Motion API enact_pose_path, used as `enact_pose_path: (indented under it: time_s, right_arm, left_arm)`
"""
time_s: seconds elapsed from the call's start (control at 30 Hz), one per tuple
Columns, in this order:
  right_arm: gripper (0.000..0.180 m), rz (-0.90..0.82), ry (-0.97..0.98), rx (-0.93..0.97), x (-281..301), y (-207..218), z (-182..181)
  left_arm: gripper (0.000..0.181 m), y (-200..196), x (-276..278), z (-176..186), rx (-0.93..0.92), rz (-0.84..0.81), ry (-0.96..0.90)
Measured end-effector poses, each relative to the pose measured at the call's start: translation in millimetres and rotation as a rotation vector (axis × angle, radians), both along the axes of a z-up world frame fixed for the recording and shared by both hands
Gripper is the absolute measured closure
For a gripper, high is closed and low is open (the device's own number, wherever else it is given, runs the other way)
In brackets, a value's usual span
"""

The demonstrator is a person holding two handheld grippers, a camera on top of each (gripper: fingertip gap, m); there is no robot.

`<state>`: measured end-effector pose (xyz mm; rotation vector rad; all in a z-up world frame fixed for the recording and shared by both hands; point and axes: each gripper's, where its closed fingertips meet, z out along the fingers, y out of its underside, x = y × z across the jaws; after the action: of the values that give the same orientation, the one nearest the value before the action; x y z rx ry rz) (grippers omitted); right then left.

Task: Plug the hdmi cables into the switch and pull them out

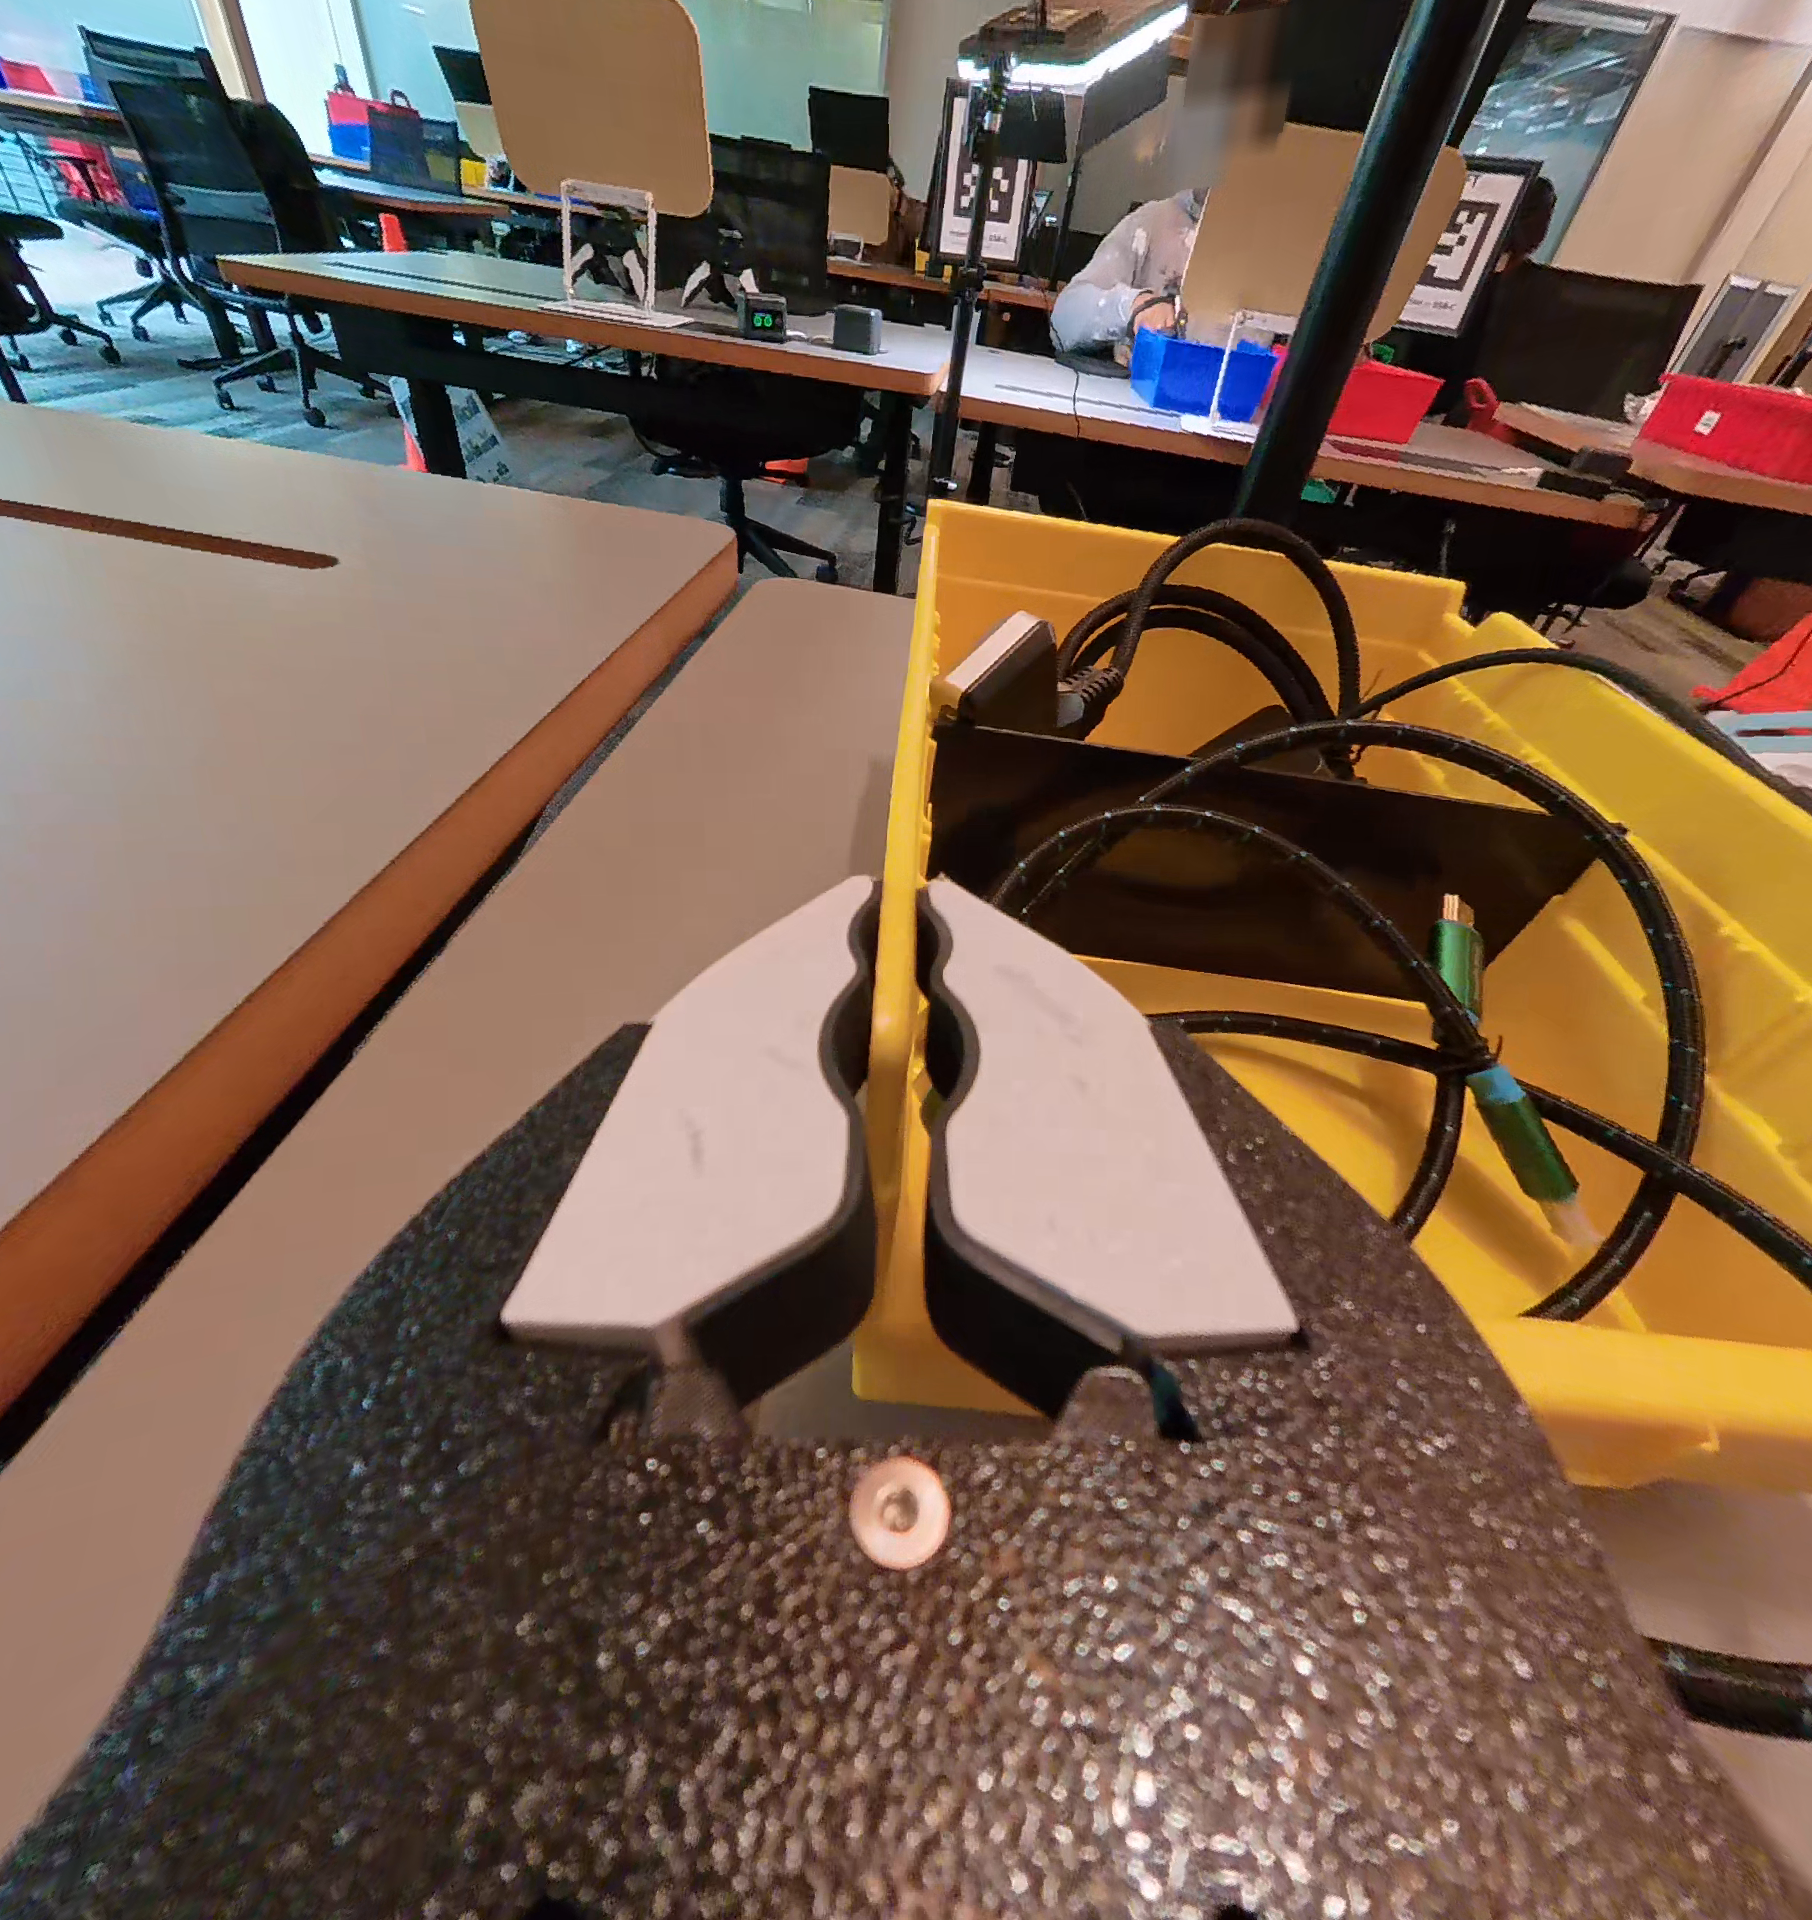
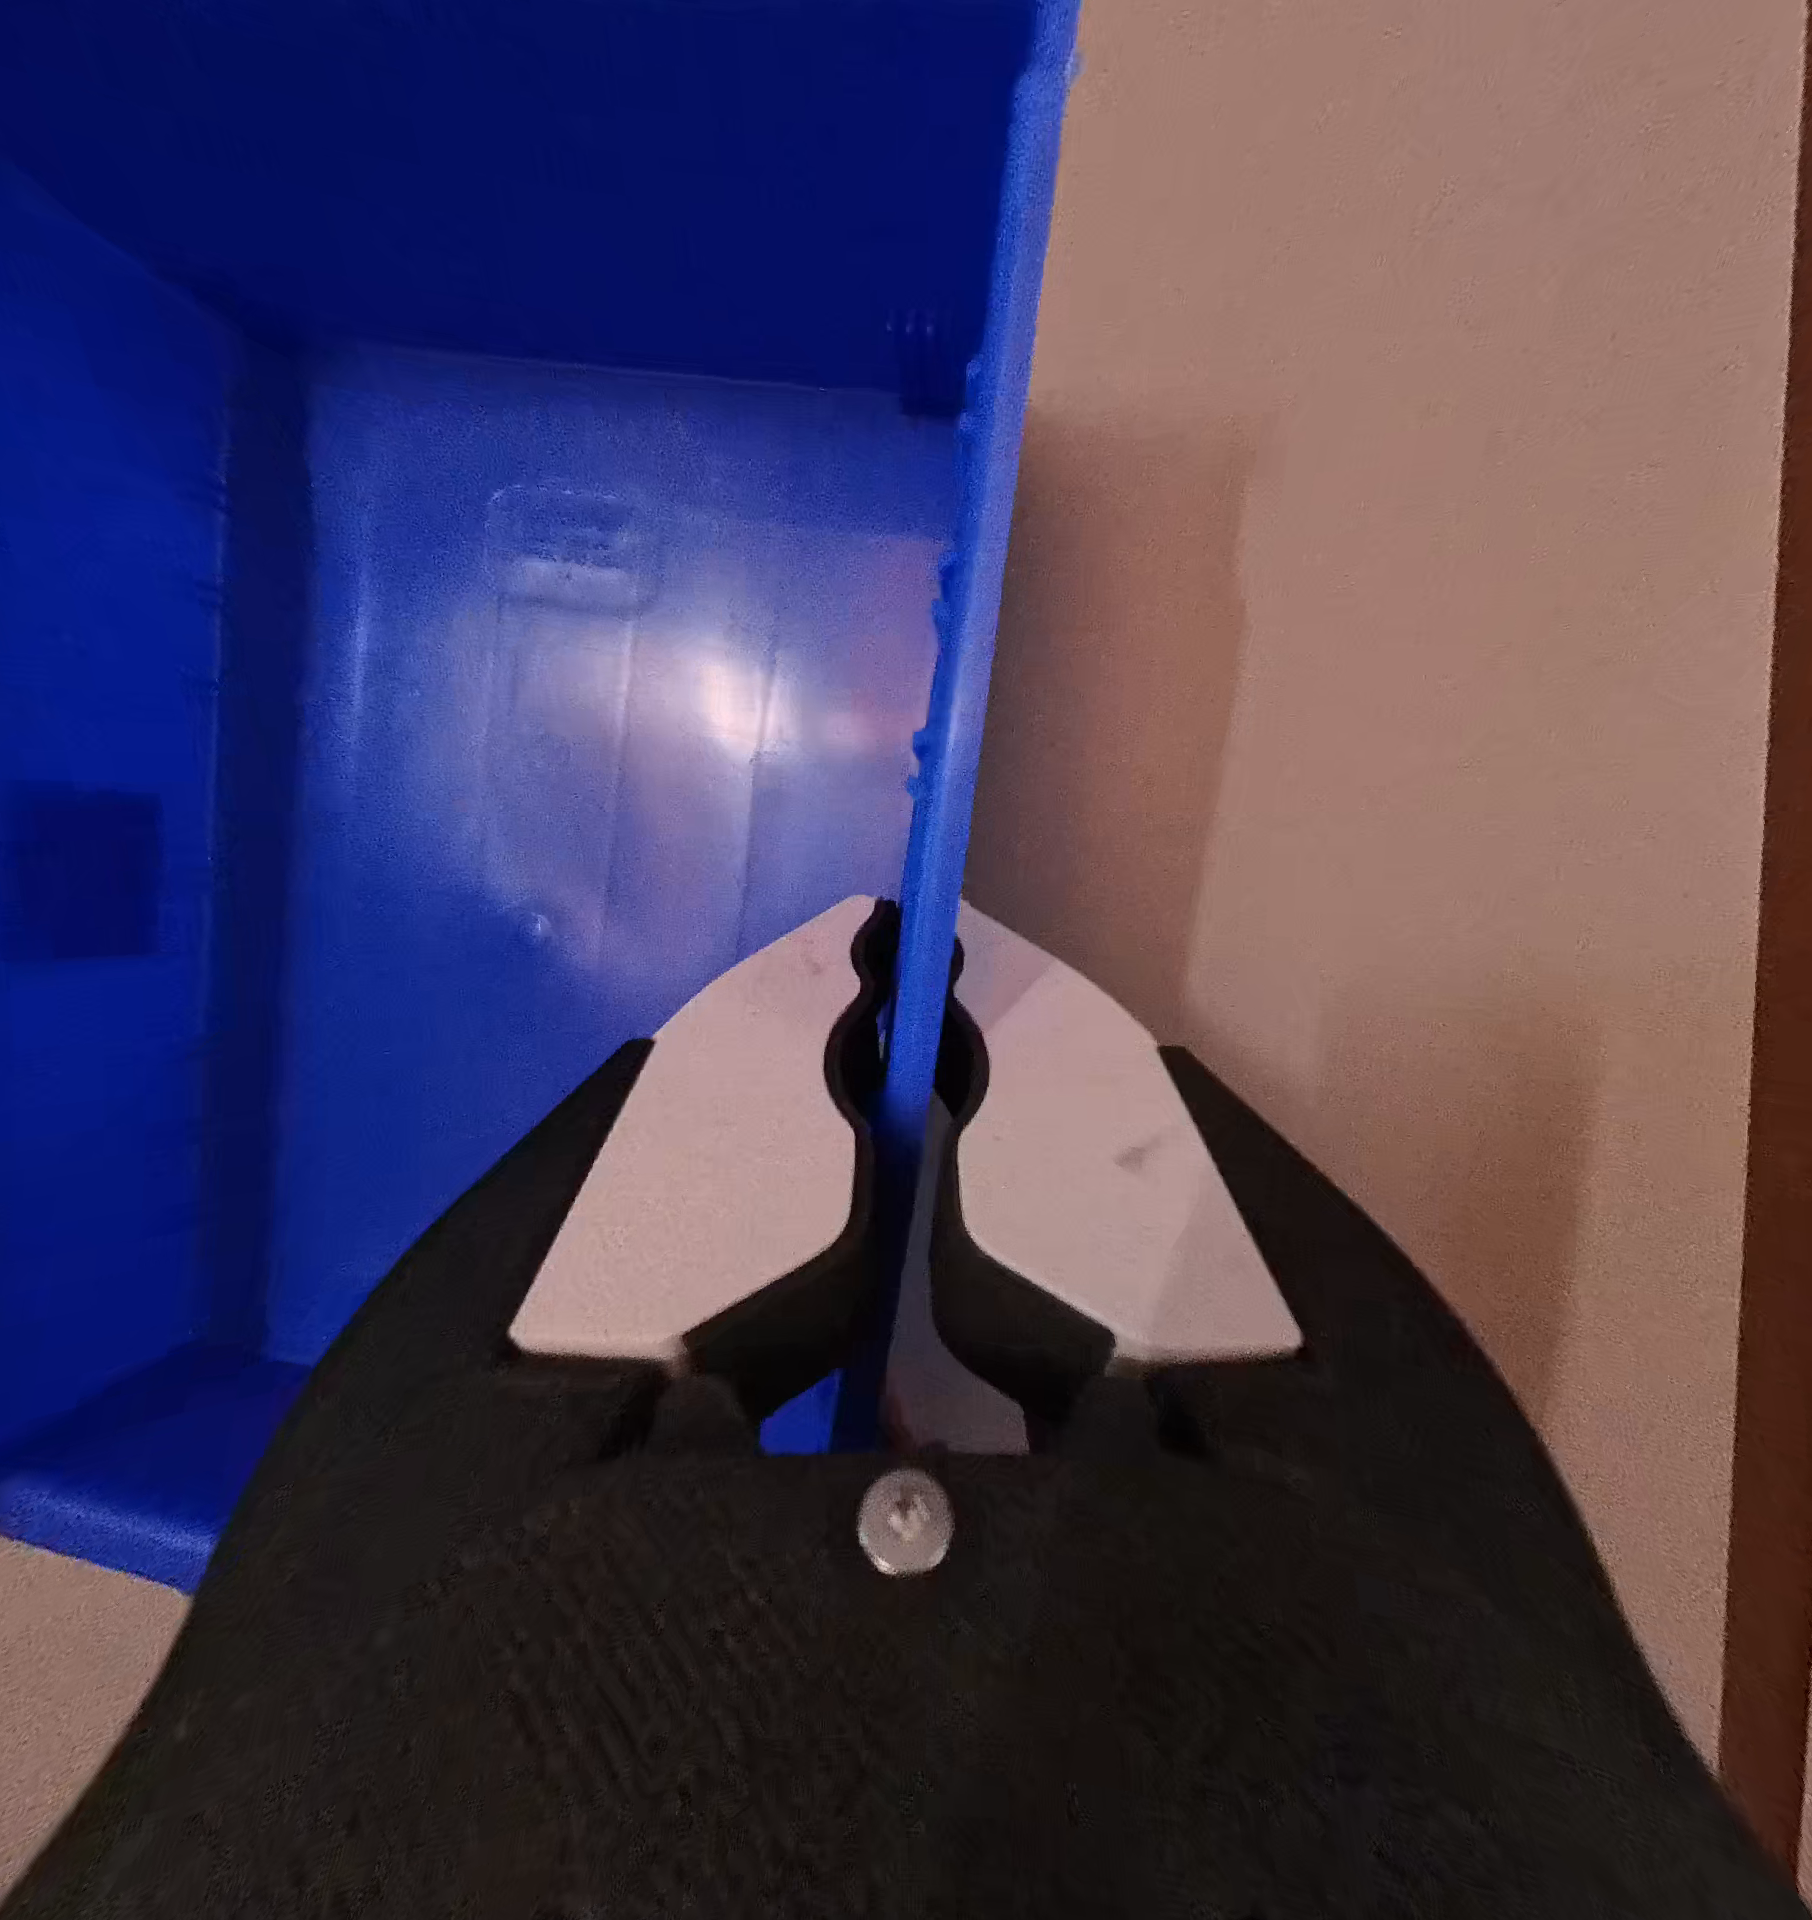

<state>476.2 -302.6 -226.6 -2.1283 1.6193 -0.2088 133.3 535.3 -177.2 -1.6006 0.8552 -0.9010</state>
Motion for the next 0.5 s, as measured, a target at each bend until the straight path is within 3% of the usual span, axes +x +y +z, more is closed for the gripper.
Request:
enact_pose_path:
  time_s: [0.03, 0.23, 0.37, 0.43, 0.5]
  right_arm:
    - [0.175, 0.001, -0.012, 0.003, 4.8, 1.3, 0.3]
    - [0.168, 0.057, -0.139, -0.063, 18.9, 4.1, 7.9]
    - [0.113, 0.040, -0.303, -0.227, 17.9, -10.2, 38.1]
    - [0.106, 0.035, -0.433, -0.335, 7.8, -15.0, 70.1]
    - [0.104, 0.064, -0.571, -0.322, -13.4, -0.2, 104.8]
  left_arm:
    - [0.176, 2.2, 1.0, 0.0, 0.001, 0.000, 0.000]
    - [0.176, 4.6, 2.5, 0.2, 0.008, 0.014, 0.004]
    - [0.174, 4.9, 2.1, -0.5, 0.047, 0.030, 0.058]
    - [0.174, 5.1, 1.9, -0.7, 0.071, 0.025, 0.090]
    - [0.173, 5.1, 1.6, -2.0, 0.093, 0.014, 0.144]
